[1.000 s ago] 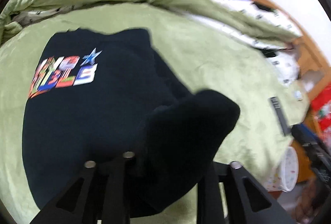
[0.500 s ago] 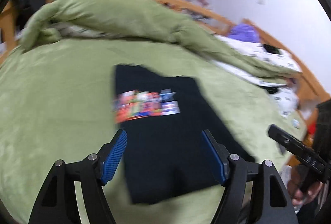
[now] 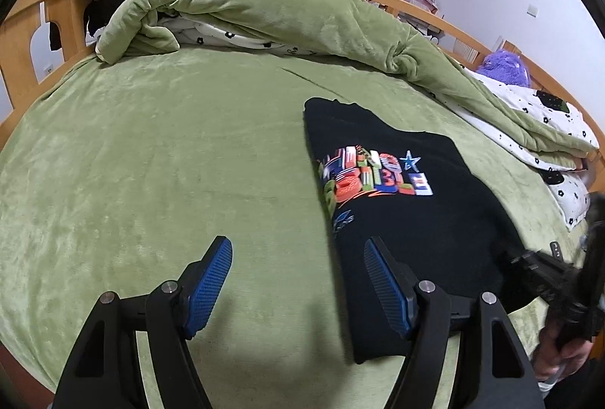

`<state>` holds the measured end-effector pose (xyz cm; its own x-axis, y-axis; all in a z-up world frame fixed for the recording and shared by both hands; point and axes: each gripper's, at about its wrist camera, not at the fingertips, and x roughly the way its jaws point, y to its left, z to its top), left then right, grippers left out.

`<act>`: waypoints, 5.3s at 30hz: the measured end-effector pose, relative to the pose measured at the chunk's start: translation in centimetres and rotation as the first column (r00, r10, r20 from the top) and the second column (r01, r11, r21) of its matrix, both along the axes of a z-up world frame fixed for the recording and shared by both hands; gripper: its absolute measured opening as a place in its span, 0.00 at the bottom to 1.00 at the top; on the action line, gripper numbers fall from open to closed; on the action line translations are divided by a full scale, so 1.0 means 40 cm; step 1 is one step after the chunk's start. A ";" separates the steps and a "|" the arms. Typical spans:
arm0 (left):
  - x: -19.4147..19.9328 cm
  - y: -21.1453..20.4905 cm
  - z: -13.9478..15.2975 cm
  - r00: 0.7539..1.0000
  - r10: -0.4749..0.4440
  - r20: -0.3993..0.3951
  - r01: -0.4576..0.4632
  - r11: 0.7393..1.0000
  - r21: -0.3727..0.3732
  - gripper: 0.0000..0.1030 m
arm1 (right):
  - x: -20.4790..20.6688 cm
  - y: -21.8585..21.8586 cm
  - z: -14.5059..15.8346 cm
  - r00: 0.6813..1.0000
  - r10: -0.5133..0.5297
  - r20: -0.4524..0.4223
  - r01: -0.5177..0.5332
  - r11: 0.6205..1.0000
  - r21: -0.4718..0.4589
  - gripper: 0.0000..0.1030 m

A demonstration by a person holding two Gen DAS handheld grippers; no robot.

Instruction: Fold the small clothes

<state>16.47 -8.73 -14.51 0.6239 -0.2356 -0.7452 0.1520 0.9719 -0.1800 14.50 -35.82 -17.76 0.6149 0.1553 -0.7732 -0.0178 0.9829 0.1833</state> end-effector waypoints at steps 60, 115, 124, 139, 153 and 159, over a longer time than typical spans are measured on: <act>-0.160 0.111 0.052 0.982 0.166 0.089 -0.172 0.984 0.056 0.77 | -0.142 -0.049 0.157 0.987 -0.139 0.079 0.149 0.979 -0.138 0.46; 0.128 0.021 -0.042 1.000 0.004 -0.016 -0.005 0.996 -0.094 0.79 | 0.276 -0.147 -0.067 0.987 -0.059 -0.151 0.094 0.966 0.241 0.42; 0.121 -0.038 -0.123 0.983 -0.116 -0.141 0.084 0.973 -0.214 0.79 | 0.313 -0.138 -0.081 0.986 -0.063 -0.157 0.099 0.968 0.230 0.24; 0.078 -0.065 -0.083 0.979 -0.168 -0.112 0.144 0.969 -0.201 0.80 | 0.232 -0.145 0.101 0.996 -0.018 0.085 0.011 0.996 0.085 0.11; 0.068 -0.051 -0.062 0.984 -0.151 -0.100 0.136 0.981 -0.140 0.80 | 0.160 -0.213 0.007 0.998 -0.036 -0.052 0.041 0.994 0.098 0.37; 0.062 -0.047 -0.075 0.982 -0.139 -0.125 0.114 0.976 -0.187 0.80 | 0.118 -0.219 -0.016 0.995 -0.044 -0.090 0.066 0.964 0.257 0.36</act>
<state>18.97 -10.59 -17.50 0.4755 -0.4425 -0.7603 0.2332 0.8968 -0.3760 19.22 -44.59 -18.39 0.5638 0.3251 -0.7592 0.0606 0.9005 0.4306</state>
